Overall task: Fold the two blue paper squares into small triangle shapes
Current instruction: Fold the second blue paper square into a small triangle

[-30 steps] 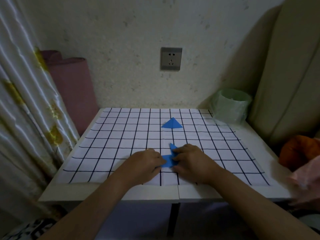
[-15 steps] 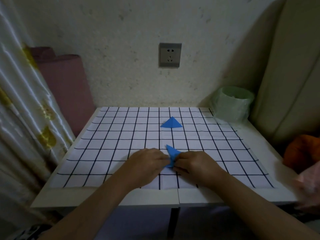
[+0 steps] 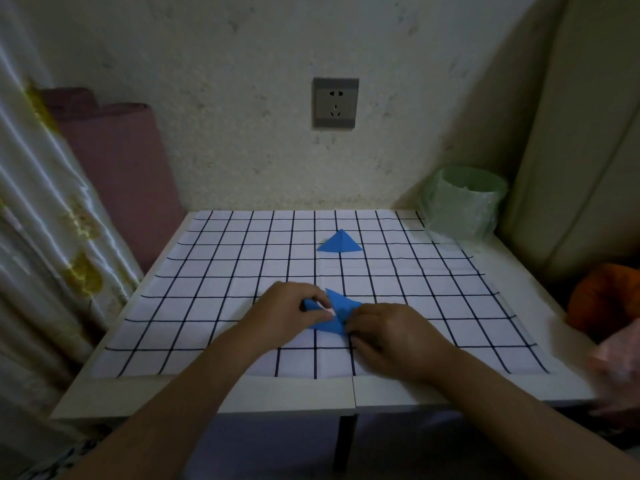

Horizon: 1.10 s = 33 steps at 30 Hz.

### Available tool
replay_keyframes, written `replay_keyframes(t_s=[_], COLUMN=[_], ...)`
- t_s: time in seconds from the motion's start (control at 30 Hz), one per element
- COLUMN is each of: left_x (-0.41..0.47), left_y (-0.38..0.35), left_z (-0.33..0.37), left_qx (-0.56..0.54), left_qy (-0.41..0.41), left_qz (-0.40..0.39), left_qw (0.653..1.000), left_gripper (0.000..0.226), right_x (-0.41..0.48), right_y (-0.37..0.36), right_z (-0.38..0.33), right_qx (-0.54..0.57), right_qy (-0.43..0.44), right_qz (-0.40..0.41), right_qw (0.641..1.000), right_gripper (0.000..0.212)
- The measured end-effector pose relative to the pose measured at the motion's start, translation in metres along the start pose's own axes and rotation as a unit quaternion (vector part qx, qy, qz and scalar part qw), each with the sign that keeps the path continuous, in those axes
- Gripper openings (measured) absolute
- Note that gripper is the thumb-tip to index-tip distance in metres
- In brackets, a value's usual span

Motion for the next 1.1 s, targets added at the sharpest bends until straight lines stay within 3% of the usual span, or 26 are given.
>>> replay_keyframes(t_s=[0.1, 0.4, 0.6, 0.77, 0.87, 1.1], left_x=[0.011, 0.02, 0.013, -0.004, -0.018, -0.041], left_y=[-0.002, -0.006, -0.013, -0.013, -0.014, -0.017], left_z=[-0.001, -0.003, -0.001, 0.007, 0.009, 0.0], left_qx=[-0.006, 0.017, 0.063, 0.143, 0.177, 0.213], left_qy=[0.025, 0.004, -0.059, -0.186, -0.261, -0.189], left_qz=[0.018, -0.022, 0.044, 0.122, 0.07, -0.027], left_qw=[0.999, 1.0, 0.995, 0.964, 0.946, 0.958], left_gripper=[0.023, 0.038, 0.049, 0.021, 0.012, 0.051], right_x=[-0.001, -0.005, -0.004, -0.004, -0.004, -0.006], right_y=[-0.001, 0.001, -0.001, -0.002, -0.002, -0.003], right_z=[0.001, 0.001, 0.0, 0.0, 0.0, 0.002], right_qx=[0.016, 0.054, 0.011, 0.018, 0.025, 0.026], right_qy=[-0.021, -0.034, 0.01, 0.005, 0.009, 0.012], right_qz=[0.026, 0.033, -0.003, -0.001, 0.002, 0.031], right_qw=[0.999, 0.997, 1.0, 1.0, 1.0, 0.999], right_gripper=[0.017, 0.031, 0.027, 0.027, 0.03, 0.028])
Point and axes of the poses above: each hand's wrist, its own x-axis towards the middle knuckle, its own y-axis out of the back of the hand, z = x × y, the point moved 1 cm from there along x, towards the middle knuckle, and after that the axes turned 1 degree about -z, right-handed, at the moved point
